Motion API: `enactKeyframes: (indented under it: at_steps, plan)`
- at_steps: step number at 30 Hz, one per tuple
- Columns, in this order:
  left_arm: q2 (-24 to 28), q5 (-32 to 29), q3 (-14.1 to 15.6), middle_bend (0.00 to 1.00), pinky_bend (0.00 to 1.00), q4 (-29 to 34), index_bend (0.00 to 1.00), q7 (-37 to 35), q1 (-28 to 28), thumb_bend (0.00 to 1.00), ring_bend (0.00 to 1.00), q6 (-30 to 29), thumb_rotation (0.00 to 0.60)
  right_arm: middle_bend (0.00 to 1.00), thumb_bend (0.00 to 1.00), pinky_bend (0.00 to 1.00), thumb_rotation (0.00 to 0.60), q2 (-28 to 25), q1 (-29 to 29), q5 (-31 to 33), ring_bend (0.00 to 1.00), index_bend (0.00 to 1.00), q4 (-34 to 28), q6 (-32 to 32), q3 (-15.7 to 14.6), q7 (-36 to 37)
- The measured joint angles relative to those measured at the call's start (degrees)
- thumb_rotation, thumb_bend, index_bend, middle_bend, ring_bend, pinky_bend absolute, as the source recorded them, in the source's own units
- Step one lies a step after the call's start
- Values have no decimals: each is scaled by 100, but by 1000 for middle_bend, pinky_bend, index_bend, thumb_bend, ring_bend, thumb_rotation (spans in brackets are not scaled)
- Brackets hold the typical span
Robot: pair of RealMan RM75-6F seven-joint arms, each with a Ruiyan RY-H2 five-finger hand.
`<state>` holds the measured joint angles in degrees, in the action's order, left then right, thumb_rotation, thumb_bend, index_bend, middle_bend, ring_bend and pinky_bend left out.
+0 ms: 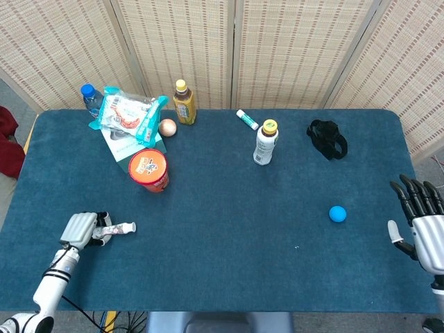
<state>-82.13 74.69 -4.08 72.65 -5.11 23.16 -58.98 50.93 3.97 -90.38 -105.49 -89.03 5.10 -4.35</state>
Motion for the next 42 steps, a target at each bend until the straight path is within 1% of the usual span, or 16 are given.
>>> enactKeyframes:
  at_steps: [4, 9, 17, 24, 28, 30, 34, 39, 42]
  plan:
    - [301, 318, -16, 637, 392, 109, 583, -496, 102, 439, 487, 11, 600, 45, 409, 40, 600, -112, 122, -189, 0, 61, -134, 128, 1, 3]
    - [851, 723, -42, 645, 416, 519, 588, -1193, 294, 447, 500, 50, 600, 54, 423, 40, 600, -276, 416, -553, 0, 61, -353, 431, 19, -6]
    - [1737, 1238, -96, 646, 416, 1398, 588, -2185, 747, 447, 500, 310, 600, 80, 594, 40, 600, -465, 1133, -1138, 0, 66, -817, 1189, 114, -29]
    - [2149, 1520, -145, 655, 416, 1980, 590, -2535, 1185, 448, 504, 585, 600, 109, 720, 40, 600, -391, 1874, -1425, 0, 125, -1175, 1982, 285, -110]
    - [2244, 1522, -191, 664, 420, 2186, 598, -2571, 1386, 448, 514, 764, 600, 114, 746, 42, 598, -131, 2330, -1411, 0, 161, -1338, 2461, 428, -285]
    - [2302, 1486, -230, 666, 423, 2302, 600, -2580, 1493, 448, 516, 865, 600, 114, 753, 42, 578, -8, 2491, -1347, 0, 173, -1396, 2640, 483, -401]
    - [2403, 1326, -327, 671, 423, 2502, 605, -2582, 1671, 448, 520, 1045, 600, 113, 754, 42, 498, 262, 2808, -1062, 0, 195, -1498, 3006, 603, -638]
    - [2496, 1054, -460, 675, 426, 2696, 609, -2694, 1899, 451, 521, 1322, 600, 103, 756, 41, 464, 588, 3137, -713, 0, 215, -1512, 3320, 725, -875]
    - [2510, 932, -525, 676, 427, 2746, 610, -2731, 2022, 453, 522, 1453, 600, 101, 757, 36, 458, 796, 3315, -526, 0, 217, -1465, 3484, 775, -1098]
